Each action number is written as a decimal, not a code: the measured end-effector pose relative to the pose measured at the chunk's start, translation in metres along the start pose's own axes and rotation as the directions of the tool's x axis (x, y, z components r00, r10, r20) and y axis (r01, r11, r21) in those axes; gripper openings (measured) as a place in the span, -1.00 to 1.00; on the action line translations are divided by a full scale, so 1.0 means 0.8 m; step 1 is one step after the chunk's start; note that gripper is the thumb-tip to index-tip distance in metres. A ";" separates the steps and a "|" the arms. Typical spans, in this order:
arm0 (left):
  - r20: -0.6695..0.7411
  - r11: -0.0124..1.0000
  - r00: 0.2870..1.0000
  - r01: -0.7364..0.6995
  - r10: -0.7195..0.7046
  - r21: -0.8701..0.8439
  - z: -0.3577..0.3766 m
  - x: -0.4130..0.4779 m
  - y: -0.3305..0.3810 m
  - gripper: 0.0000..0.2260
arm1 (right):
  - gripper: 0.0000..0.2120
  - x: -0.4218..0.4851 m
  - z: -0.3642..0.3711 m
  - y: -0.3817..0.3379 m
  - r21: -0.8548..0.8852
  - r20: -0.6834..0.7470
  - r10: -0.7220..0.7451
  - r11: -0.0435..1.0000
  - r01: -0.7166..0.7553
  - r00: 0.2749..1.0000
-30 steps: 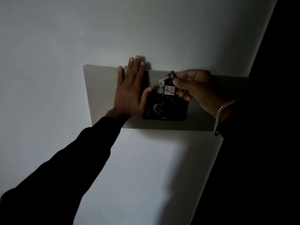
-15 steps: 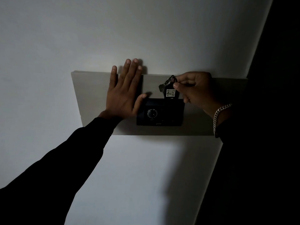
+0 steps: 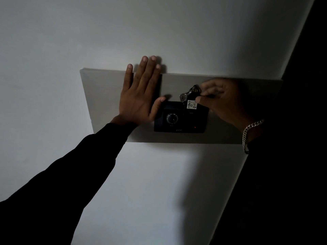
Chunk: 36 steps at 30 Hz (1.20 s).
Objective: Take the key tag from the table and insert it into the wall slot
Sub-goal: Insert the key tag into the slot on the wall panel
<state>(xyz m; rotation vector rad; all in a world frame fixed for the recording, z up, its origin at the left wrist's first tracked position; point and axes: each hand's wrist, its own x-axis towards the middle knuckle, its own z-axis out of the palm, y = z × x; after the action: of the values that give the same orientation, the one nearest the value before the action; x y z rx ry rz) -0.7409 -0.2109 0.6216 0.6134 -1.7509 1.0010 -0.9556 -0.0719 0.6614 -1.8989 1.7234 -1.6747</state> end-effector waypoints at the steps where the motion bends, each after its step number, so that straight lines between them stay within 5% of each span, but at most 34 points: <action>1: -0.004 1.000 1.000 0.000 0.001 0.001 0.000 0.000 0.000 -0.34 | -0.67 0.001 -0.004 -0.004 -0.051 -0.012 -0.063 0.997 0.062 0.998; 5: 0.005 1.000 1.000 -0.001 0.001 -0.010 -0.003 0.001 0.001 -0.35 | -0.57 0.008 -0.017 -0.026 -0.312 0.103 -0.318 0.889 0.334 0.942; 11: 0.010 1.000 1.000 0.003 -0.002 -0.029 -0.007 0.001 0.003 -0.35 | -0.77 0.018 -0.009 -0.051 -0.401 0.290 -0.409 0.769 0.497 0.865; 20: -0.011 1.000 1.000 0.010 -0.011 -0.026 0.003 -0.002 -0.002 -0.36 | -0.85 0.016 -0.004 -0.039 -0.451 0.193 -0.463 0.742 0.497 0.865; 28: -0.016 1.000 1.000 0.008 -0.008 -0.014 0.003 -0.001 -0.001 -0.36 | -0.83 0.015 -0.002 -0.029 -0.322 0.052 -0.449 0.838 0.440 0.892; 36: 0.016 0.999 0.999 0.040 -0.041 0.018 -0.003 -0.001 0.001 -0.35 | -0.84 0.015 -0.011 -0.031 -0.335 0.131 -0.444 0.822 0.461 0.886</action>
<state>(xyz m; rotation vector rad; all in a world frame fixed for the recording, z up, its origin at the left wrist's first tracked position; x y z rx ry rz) -0.7398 -0.2087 0.6207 0.6676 -1.7393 0.9865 -0.9486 -0.0672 0.6887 -2.6748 1.7518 -1.4876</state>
